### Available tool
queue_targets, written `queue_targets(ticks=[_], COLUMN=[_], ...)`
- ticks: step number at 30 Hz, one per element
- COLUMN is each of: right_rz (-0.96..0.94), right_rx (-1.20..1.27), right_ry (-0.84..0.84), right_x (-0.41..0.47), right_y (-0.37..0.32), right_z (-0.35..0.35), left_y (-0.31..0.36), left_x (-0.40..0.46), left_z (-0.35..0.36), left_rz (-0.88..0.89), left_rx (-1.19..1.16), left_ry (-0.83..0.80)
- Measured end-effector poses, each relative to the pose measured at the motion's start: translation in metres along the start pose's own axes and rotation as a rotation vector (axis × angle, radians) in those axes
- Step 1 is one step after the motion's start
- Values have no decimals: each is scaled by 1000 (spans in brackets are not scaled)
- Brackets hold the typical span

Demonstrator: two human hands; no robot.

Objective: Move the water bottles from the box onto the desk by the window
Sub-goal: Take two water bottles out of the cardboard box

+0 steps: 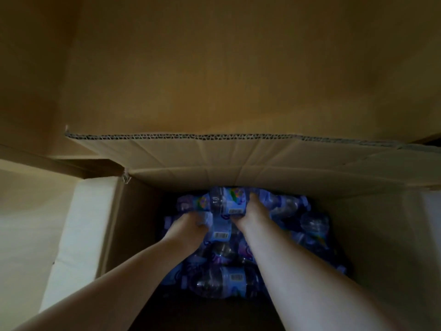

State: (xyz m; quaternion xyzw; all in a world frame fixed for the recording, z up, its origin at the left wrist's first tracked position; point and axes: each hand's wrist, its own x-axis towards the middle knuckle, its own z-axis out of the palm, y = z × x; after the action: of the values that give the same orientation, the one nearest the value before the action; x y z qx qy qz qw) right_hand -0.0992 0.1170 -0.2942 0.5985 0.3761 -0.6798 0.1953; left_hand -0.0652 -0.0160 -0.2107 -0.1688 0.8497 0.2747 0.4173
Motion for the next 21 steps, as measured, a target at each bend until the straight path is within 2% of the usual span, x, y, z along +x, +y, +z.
queue_targets(ticks=[2,6,12,15,18,21], right_rz=[2,118,26,1,16,79], right_rx=[3,92,-109,-346,-488,-514], right_ry=[-35,4,-38,-237,-465,-622], right_x=[6,-10,-50,-76,-100,-119], right_y=[0,-10,-6,-8,-5,4], right_z=[1,-7,-42,-67,-88,-96], left_y=[-8,-22,-13,-2,13,17], left_x=[3,5,-12,-26,-41,-56], left_z=[2,4,3,3,1,4], left_rz=[-5,-35,-79,5,78,99], left_rx=[-11,-45,-128,-78,34,-127], left_ry=[-2,-2,1,-4,-96,-244])
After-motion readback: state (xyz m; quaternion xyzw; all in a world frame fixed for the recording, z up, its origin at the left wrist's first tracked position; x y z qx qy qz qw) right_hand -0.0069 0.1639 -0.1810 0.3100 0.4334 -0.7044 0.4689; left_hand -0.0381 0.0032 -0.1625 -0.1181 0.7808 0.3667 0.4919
